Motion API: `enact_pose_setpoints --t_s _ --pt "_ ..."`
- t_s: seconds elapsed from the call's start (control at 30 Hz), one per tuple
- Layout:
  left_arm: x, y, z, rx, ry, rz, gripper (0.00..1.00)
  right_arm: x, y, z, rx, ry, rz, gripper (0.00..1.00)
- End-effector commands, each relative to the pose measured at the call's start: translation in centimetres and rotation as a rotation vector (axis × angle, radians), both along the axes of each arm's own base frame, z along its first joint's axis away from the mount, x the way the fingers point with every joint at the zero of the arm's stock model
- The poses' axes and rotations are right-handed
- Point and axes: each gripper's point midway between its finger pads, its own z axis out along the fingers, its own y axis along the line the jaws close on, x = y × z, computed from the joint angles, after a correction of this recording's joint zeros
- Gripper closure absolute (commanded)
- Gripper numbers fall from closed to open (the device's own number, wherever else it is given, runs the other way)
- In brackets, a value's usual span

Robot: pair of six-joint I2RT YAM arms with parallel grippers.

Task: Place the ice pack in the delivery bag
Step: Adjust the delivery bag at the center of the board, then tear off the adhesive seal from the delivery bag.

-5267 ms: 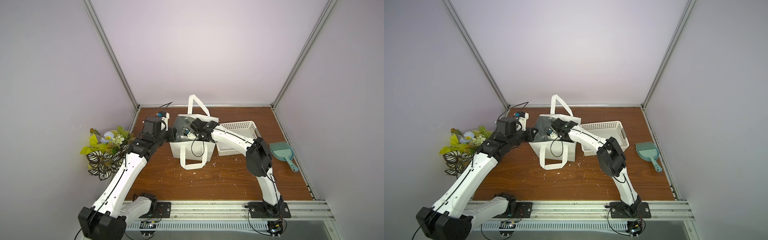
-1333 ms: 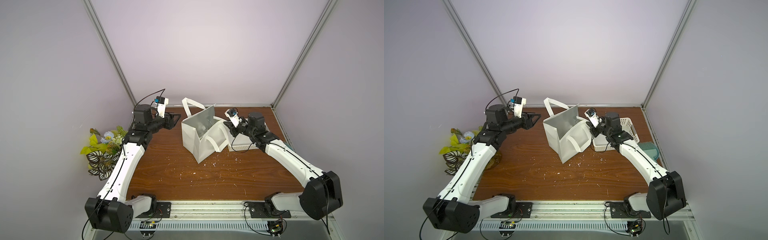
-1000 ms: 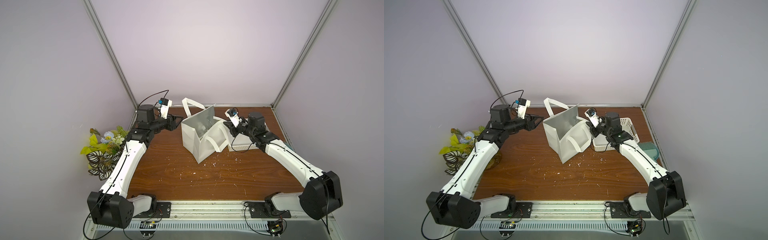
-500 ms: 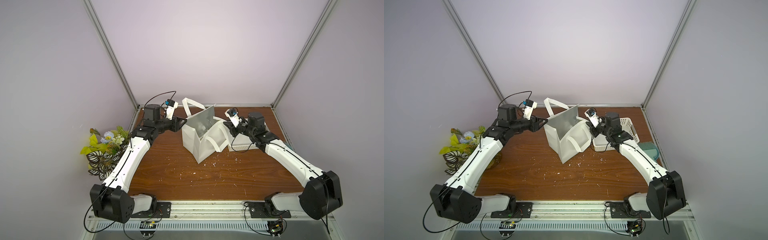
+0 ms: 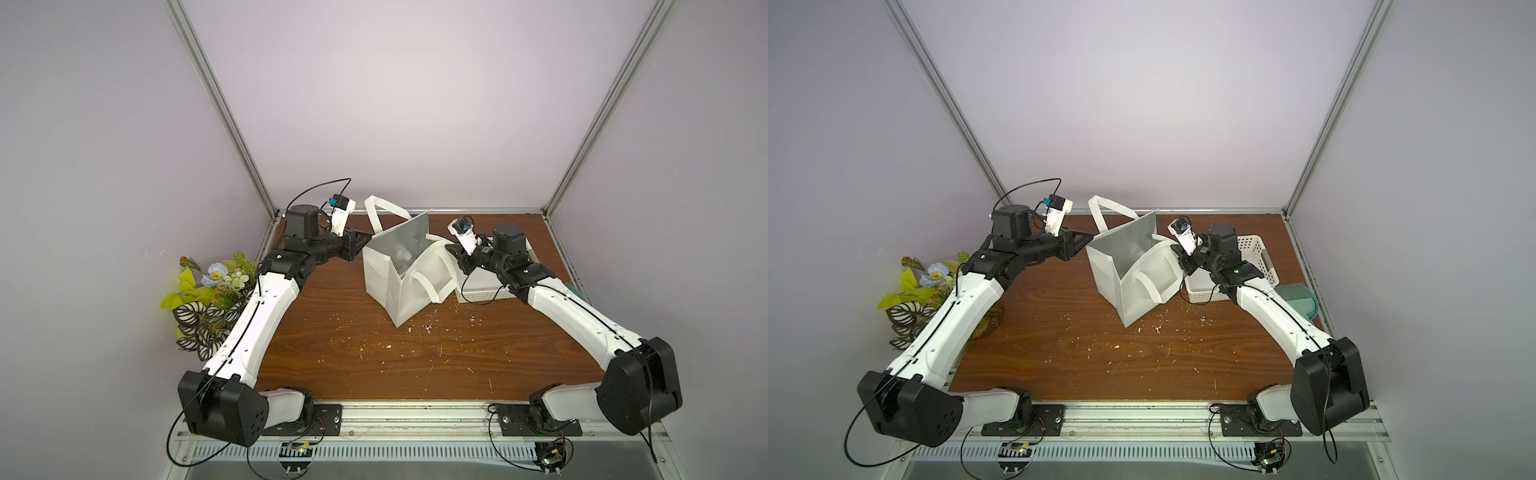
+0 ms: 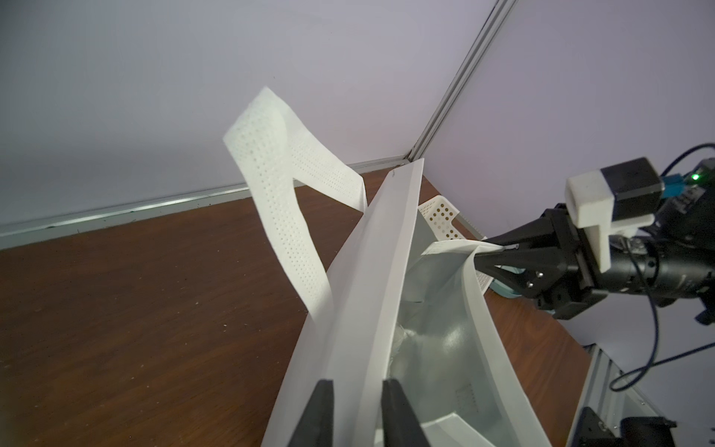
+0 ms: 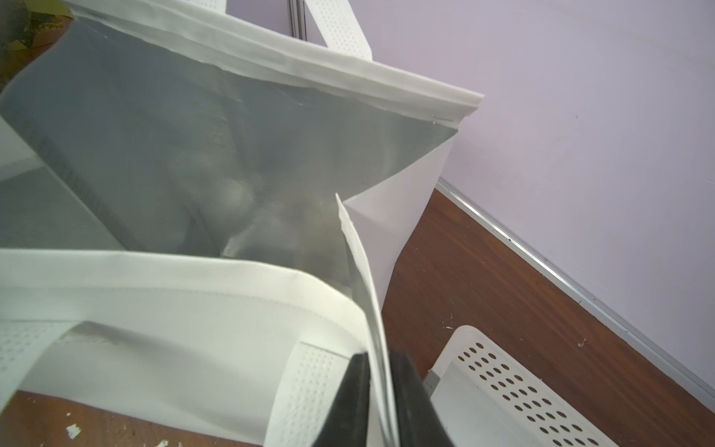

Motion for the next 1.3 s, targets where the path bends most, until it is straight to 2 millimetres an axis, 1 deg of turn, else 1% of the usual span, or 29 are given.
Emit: enact_pose_setpoints --t_s 0.0,0.13,0.17,0.23,0.33,0.43,0.47,0.5,0.53,0.6,0.63,0.73,0.8,0.9,0.97,1.03,1.1,1.2,1.27 --pt "0.1 -0.1 0.9 0.009 -0.026 -0.004 0.84 0.2 0.5 2.1 0.035 -0.041 0.011 0.83" --pt "0.2 -0.2 1.0 0.007 -0.028 -0.004 0.89 0.3 0.5 2.1 0.035 -0.044 0.009 0.83" --pt "0.2 -0.1 0.9 0.009 -0.026 -0.004 0.92 0.3 0.5 2.2 0.035 -0.045 0.008 0.83" --pt "0.3 -0.1 0.7 0.012 -0.021 -0.002 1.0 0.3 0.4 2.3 0.035 -0.048 0.007 0.83" --pt "0.3 0.0 0.6 0.012 -0.013 0.009 1.0 0.2 0.4 2.3 0.034 -0.048 0.007 0.83" --pt "0.4 0.1 0.9 0.0 -0.013 0.021 1.0 0.3 0.3 2.5 0.035 -0.053 -0.005 0.82" --pt "0.5 0.2 1.0 -0.01 -0.009 0.03 1.0 0.5 -0.1 2.6 0.034 -0.058 -0.03 0.76" --pt "0.6 0.4 1.0 -0.02 -0.001 0.041 1.0 0.5 -0.2 3.0 0.039 -0.062 -0.04 0.65" --pt "0.7 0.7 1.0 -0.03 0.007 0.049 1.0 0.5 -0.4 3.3 0.044 -0.065 -0.05 0.58" --pt "0.8 1.1 1.1 -0.065 0.025 0.048 1.0 0.3 -0.8 4.2 0.059 -0.077 -0.073 0.46" --pt "0.9 1.3 1.2 -0.08 0.032 0.052 1.0 0.2 -1.1 4.7 0.065 -0.084 -0.094 0.39" --pt "0.9 1.5 1.7 -0.122 0.039 0.053 1.0 -0.2 -2.2 6.4 0.077 -0.126 -0.163 0.28" --pt "0.8 1.5 1.8 -0.147 0.052 0.047 1.0 -1.1 -2.3 7.7 0.05 -0.189 -0.209 0.26" --pt "0.7 1.5 2.0 -0.176 0.073 0.042 1.0 -2.6 -1.4 10.1 0.034 -0.31 -0.266 0.22" --pt "0.6 1.3 2.0 -0.199 0.087 0.037 1.0 -3.6 -0.3 11.6 0.053 -0.378 -0.271 0.22" --pt "0.7 1.2 1.8 -0.223 0.111 0.037 1.0 -4.5 1.5 12.7 0.068 -0.417 -0.241 0.22" --pt "0.6 0.9 1.6 -0.253 0.137 0.025 1.0 -5.3 3.9 13.5 0.065 -0.462 -0.212 0.22" --pt "0.2 0.6 1.6 -0.293 0.164 0.011 1.0 -6.2 7.6 13.8 0.031 -0.539 -0.163 0.24" --pt "0.2 0.7 1.4 -0.306 0.184 0.024 1.0 -6.8 9.9 13.7 0.016 -0.582 -0.113 0.27"
